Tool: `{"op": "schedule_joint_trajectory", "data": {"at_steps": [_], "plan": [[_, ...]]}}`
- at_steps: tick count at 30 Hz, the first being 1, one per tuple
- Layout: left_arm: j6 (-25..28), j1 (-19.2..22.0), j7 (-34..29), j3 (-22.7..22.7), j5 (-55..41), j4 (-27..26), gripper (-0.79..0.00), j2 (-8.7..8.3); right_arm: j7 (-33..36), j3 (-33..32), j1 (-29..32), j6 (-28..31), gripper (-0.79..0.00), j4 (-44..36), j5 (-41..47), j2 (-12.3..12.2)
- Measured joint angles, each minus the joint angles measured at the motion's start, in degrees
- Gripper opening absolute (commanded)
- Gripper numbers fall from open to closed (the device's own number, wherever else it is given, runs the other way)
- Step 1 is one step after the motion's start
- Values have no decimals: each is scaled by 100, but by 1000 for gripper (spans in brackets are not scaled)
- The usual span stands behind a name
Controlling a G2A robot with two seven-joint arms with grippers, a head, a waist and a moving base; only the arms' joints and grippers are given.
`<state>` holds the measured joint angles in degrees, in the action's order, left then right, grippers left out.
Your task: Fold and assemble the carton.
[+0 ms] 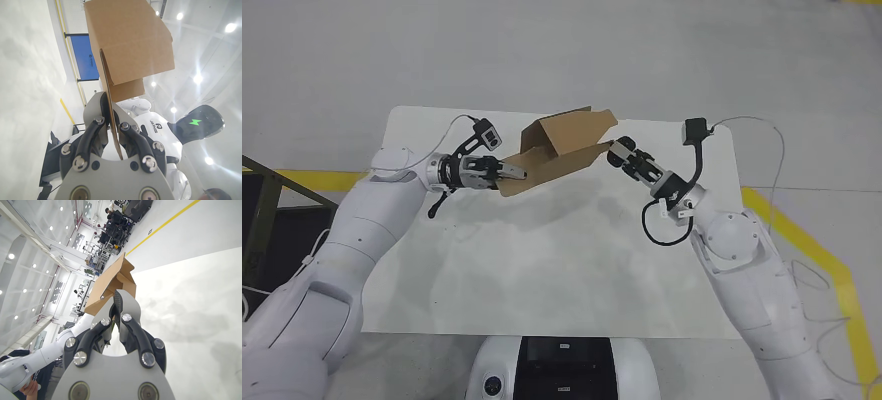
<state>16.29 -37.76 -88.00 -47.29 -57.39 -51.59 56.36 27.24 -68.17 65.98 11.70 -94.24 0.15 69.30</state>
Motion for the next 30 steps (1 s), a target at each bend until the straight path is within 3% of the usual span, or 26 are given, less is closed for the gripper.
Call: {"op": "schedule_joint_trajectory", "data": {"at_steps": [22, 30], "plan": [[0, 114, 0, 469, 22, -315, -785, -117, -79, 230, -115, 50, -785, 204, -254, 67], [0, 210, 0, 526, -168, -116, -785, -148, -7, 130, -75, 143, -776, 231, -174, 60]]}}
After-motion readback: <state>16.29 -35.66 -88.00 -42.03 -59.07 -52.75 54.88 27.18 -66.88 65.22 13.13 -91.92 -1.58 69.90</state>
